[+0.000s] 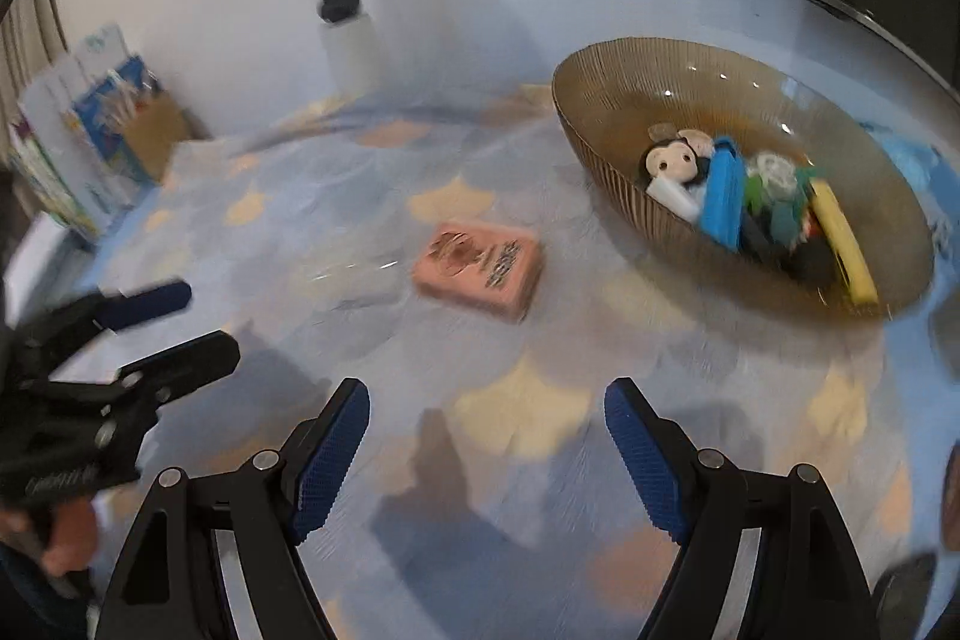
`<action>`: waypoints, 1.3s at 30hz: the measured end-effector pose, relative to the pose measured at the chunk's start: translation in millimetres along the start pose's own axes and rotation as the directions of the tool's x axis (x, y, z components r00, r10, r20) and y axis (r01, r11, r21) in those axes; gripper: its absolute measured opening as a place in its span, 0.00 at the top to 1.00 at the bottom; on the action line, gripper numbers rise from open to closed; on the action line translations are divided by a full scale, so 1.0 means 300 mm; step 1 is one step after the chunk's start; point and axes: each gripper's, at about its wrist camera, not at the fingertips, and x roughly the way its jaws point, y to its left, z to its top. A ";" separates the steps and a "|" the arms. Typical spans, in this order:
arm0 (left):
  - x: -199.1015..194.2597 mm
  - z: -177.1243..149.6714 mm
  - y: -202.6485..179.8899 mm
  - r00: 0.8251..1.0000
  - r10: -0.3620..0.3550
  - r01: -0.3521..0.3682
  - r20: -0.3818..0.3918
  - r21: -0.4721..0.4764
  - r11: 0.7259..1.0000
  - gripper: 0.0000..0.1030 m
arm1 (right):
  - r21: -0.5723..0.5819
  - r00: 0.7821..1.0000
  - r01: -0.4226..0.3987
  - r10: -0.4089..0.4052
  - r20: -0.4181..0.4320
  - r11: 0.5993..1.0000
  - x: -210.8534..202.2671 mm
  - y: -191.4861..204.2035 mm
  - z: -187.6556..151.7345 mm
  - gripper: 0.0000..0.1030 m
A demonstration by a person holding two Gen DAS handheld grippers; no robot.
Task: Organize rigid objects
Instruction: 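Bring both grippers back to the clear cup and pink box, then grasp the clear plastic cup with the left gripper while the right grasps the pink box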
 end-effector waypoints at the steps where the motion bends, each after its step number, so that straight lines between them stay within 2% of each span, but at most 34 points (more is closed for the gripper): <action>1: 0.017 0.011 -0.011 1.000 -0.001 0.001 -0.006 0.025 1.000 0.34 | -0.004 1.000 -0.001 0.001 -0.015 1.000 0.035 -0.004 0.014 0.23; 4: 0.114 0.062 -0.027 0.999 -0.006 0.010 -0.044 0.099 0.995 0.34 | -0.033 1.000 0.022 -0.022 0.003 0.999 0.087 -0.005 0.032 0.23; 7: 0.170 0.099 -0.013 0.998 -0.043 0.049 -0.051 0.116 0.992 0.35 | -0.062 0.998 0.062 -0.062 0.006 0.996 0.132 -0.008 0.050 0.23; 10: 0.206 0.120 0.002 0.995 -0.086 0.091 -0.053 0.104 0.990 0.38 | -0.049 0.999 0.048 -0.049 -0.012 0.998 0.176 -0.027 0.070 0.23; 11: 0.211 0.123 0.007 0.994 -0.091 0.096 -0.055 0.101 0.990 0.40 | -0.056 0.998 0.060 -0.060 -0.002 0.997 0.185 -0.026 0.081 0.23; 13: 0.223 0.120 0.016 0.991 -0.120 0.125 -0.058 0.091 0.988 0.59 | -0.069 0.998 0.059 -0.059 -0.006 0.996 0.203 -0.020 0.101 0.23; 15: 0.229 0.115 0.028 0.988 -0.146 0.150 -0.057 0.075 0.986 0.63 | -0.072 0.998 0.062 -0.063 -0.003 0.995 0.220 -0.012 0.119 0.23; 19: 0.202 0.113 0.053 0.993 -0.116 0.117 -0.033 0.048 0.992 0.63 | -0.071 0.999 0.050 -0.051 -0.005 0.996 0.240 0.005 0.142 0.18; 23: 0.133 0.085 0.106 0.995 -0.099 0.099 -0.007 -0.022 0.995 0.63 | -0.093 0.998 0.065 -0.065 0.001 0.994 0.244 0.028 0.147 0.18; 24: 0.107 0.070 0.116 0.996 -0.092 0.092 0.004 -0.033 0.995 0.63 | -0.102 0.999 0.051 -0.050 0.008 0.994 0.239 0.034 0.144 0.27; 25: 0.090 0.058 0.125 0.996 -0.085 0.086 0.011 -0.043 0.995 0.63 | -0.113 1.000 0.000 0.002 0.015 0.994 0.229 0.046 0.139 0.35; 27: 0.056 0.028 0.149 0.998 -0.063 0.064 0.022 -0.075 0.995 0.63 | -0.130 0.996 -0.086 0.086 -0.005 0.988 0.216 0.074 0.120 0.39; 29: 0.046 0.011 0.180 0.999 -0.045 0.048 0.028 -0.105 0.993 0.63 | -0.187 0.998 -0.068 0.068 -0.003 0.980 0.200 0.113 0.094 0.45; 32: 0.053 -0.005 0.227 0.998 -0.049 0.053 0.028 -0.159 0.986 0.63 | -0.230 0.998 -0.061 0.059 -0.013 0.971 0.178 0.144 0.057 0.45; 34: 0.064 -0.011 0.241 0.998 -0.060 0.064 0.030 -0.181 0.981 0.63 | -0.214 0.997 -0.069 0.064 -0.032 0.974 0.165 0.134 0.043 0.36; 35: 0.068 -0.017 0.247 0.997 -0.066 0.071 0.031 -0.191 0.979 0.63 | -0.205 0.998 -0.059 0.053 -0.031 0.977 0.165 0.128 0.045 0.34; 38: 0.081 -0.036 0.257 0.998 -0.057 0.063 0.032 -0.212 0.975 0.63 | -0.188 1.000 0.021 -0.024 -0.011 0.982 0.183 0.103 0.058 0.25; 39: 0.079 -0.035 0.260 0.998 -0.056 0.063 0.035 -0.215 0.975 0.63 | -0.178 1.000 0.022 -0.025 -0.012 0.984 0.194 0.092 0.067 0.22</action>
